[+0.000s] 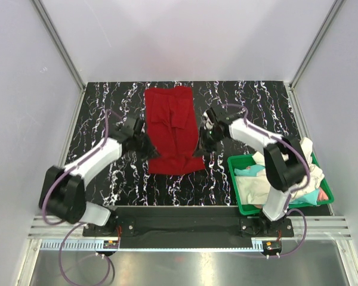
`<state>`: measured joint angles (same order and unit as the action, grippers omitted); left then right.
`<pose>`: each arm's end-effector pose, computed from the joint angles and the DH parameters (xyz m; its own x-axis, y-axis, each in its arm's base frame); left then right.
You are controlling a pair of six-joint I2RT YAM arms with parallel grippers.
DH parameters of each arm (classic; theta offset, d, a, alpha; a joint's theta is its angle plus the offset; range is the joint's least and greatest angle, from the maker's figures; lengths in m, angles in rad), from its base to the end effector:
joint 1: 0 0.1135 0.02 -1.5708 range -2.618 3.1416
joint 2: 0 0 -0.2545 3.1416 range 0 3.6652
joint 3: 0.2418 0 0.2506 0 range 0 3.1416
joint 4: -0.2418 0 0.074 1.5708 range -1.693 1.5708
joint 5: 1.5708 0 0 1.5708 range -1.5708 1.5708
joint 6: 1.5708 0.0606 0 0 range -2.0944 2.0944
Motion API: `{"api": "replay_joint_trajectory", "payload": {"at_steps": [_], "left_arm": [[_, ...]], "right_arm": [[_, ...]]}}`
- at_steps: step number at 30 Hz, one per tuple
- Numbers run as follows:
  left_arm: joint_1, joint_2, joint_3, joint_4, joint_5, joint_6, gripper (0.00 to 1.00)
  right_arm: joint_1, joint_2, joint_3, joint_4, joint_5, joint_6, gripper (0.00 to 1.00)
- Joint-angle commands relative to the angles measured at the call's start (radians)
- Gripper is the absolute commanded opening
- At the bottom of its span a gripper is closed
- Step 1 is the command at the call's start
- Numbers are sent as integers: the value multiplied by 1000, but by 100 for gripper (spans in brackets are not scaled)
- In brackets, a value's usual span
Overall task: Fold and stack the t-shirts
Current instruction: Fold the tshirt
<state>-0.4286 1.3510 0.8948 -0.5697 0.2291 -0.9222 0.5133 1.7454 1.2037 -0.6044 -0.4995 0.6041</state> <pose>0.2474 -0.1282 0.1948 -0.8777 -0.4522 -0.1583 -0.3107 0.7888 -0.5304 0.2959 0.2001 0.1742 -0.9958 0.0111 -0.0912 -0.0454 0.8037 0.5932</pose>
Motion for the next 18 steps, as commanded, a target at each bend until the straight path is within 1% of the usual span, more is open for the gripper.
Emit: {"api": "replay_joint_trajectory", "payload": {"at_steps": [1,2,6,10,14,15,18], "left_arm": [[79,126,145,47,38,78,0],[94,179,167,54,55,89,0],[157,279,248,96,85,88,0],[217,367,306,108,127,88,0],[244,439,357,116,156,86,0],[248,465,380,116,157,88,0],[260,514,407,125,170,76,0]], "right_arm": [[-28,136,207,-106,-20,-98,0],[-38,201,309,-160,-19,-125,0],[-68,307,480,-224,-7,-138,0],[-99,405,611,-274,-8,-155,0],[-116,489,718,-323,-10,-176,0],[-119,524,767,-334,-7,-187,0],[-130,572,832,-351,-13,-198,0]]}}
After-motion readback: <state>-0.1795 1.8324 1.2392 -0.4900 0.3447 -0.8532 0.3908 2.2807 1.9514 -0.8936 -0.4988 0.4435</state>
